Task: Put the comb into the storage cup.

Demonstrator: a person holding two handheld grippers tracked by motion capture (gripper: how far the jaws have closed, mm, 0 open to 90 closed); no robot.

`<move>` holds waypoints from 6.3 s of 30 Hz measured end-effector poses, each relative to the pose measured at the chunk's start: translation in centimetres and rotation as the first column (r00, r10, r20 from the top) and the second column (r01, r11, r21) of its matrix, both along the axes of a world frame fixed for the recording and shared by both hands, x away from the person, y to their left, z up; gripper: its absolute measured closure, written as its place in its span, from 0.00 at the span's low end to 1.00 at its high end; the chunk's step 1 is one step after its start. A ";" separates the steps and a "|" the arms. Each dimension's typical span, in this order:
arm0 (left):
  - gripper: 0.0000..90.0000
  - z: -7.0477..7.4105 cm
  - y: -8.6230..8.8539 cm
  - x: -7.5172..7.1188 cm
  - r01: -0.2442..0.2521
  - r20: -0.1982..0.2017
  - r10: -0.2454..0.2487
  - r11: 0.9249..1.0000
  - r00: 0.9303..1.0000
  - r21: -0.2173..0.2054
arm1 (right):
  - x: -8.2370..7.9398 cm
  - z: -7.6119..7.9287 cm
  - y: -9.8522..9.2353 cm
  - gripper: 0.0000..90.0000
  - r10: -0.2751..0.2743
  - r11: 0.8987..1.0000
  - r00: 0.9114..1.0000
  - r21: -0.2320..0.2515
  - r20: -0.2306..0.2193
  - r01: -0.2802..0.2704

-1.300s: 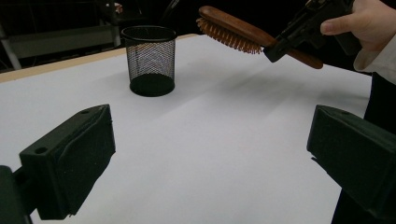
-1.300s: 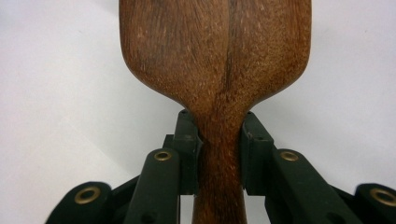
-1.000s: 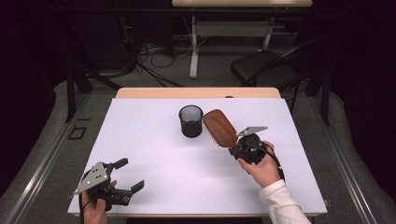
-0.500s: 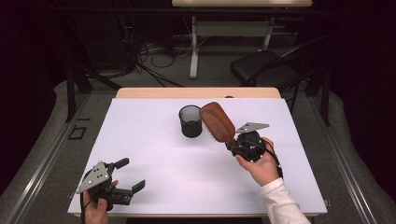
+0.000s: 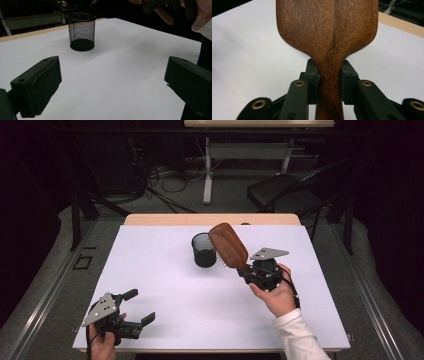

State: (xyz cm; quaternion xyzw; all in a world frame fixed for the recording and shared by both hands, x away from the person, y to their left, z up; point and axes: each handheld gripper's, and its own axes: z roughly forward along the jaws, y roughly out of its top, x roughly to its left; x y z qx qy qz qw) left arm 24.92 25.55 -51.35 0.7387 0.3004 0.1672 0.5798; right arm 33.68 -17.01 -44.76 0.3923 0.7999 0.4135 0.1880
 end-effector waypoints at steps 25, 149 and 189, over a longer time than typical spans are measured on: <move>0.01 -0.2 -0.6 0.4 0.013 -0.040 -0.013 1.000 0.999 0.009 | -1.6 0.0 1.1 0.81 0.013 0.996 0.988 0.083 0.155 -0.027; 0.04 12.1 -12.0 8.5 0.120 -0.183 -0.131 0.990 0.974 -0.071 | -3.4 -0.9 3.3 0.81 0.043 0.989 0.971 0.128 0.235 -0.075; 0.08 11.5 -13.8 10.5 0.092 -0.313 -0.130 0.987 0.941 -0.133 | -4.0 -0.9 3.9 0.80 0.051 0.989 0.958 0.118 0.282 -0.088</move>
